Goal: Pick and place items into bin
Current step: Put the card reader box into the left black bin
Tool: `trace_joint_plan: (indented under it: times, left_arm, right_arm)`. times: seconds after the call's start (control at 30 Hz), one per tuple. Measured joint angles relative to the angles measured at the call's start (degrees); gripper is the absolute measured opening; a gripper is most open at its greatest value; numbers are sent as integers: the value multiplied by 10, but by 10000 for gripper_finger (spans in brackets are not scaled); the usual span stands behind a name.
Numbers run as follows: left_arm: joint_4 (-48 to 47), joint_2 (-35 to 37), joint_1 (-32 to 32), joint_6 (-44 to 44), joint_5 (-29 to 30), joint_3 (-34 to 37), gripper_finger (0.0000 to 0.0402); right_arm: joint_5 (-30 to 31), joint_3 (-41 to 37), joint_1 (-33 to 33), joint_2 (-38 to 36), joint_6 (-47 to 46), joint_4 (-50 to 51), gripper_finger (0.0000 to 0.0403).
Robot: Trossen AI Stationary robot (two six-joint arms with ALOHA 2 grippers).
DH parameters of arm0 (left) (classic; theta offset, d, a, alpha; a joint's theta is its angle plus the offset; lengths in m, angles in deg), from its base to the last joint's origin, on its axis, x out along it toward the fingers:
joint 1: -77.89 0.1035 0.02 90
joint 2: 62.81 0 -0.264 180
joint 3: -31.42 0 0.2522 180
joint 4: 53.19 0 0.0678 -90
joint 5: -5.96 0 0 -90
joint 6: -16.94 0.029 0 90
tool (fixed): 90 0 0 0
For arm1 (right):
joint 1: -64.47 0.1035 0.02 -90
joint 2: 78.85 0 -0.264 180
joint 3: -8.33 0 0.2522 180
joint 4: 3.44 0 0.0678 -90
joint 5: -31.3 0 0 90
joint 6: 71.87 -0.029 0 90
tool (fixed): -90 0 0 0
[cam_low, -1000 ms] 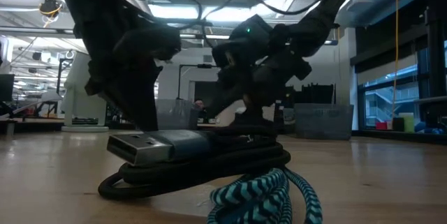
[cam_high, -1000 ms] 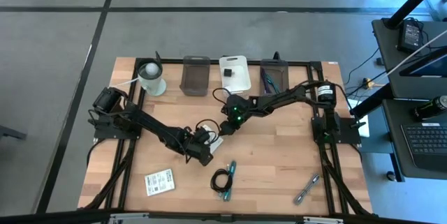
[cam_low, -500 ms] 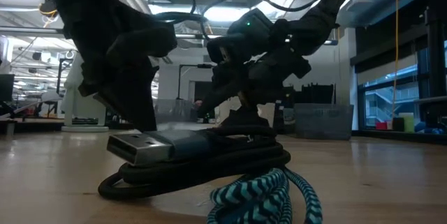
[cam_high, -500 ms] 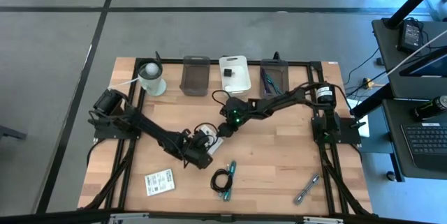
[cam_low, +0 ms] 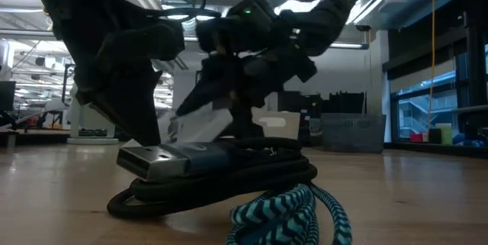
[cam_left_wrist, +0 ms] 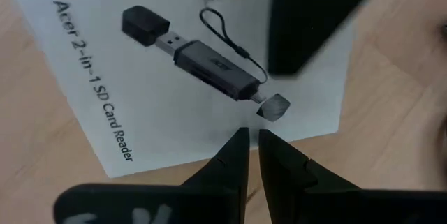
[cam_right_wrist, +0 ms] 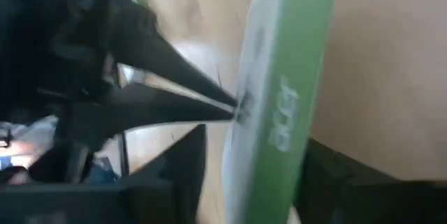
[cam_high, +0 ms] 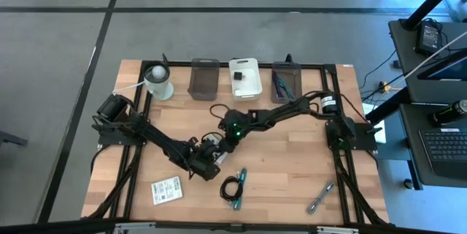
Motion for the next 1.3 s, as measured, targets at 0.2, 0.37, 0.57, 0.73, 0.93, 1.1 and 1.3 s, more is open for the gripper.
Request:
trace_joint_plan:
  times: [0.2, 0.37, 0.57, 0.73, 0.93, 1.1, 1.3]
  left_arm:
    - [-4, 0, -2, 3, -3, 1, 31]
    - [-8, -2, -4, 1, -5, 2, 32]
    - [-5, -2, 1, -12, -3, 2, 66]
    - [-6, 12, 11, -12, 9, 2, 119]
    - [-8, 63, 44, 48, 19, 0, 140]
    - [-8, 117, 84, 127, 20, 0, 131]
    - [-9, 179, 123, 186, 20, 0, 125]
  right_arm:
    - [9, 50, 5, 15, 34, 62, 42]
    - [13, 56, -2, 10, 47, 81, 42]
    - [4, 56, -4, 9, 56, 89, 42]
    - [-7, 56, -18, -7, 77, 141, 42]
    - [3, 57, -43, -61, 168, 241, 42]
    - [58, 52, -60, -116, 263, 366, 46]
    - [62, -12, -88, -213, 299, 382, 45]
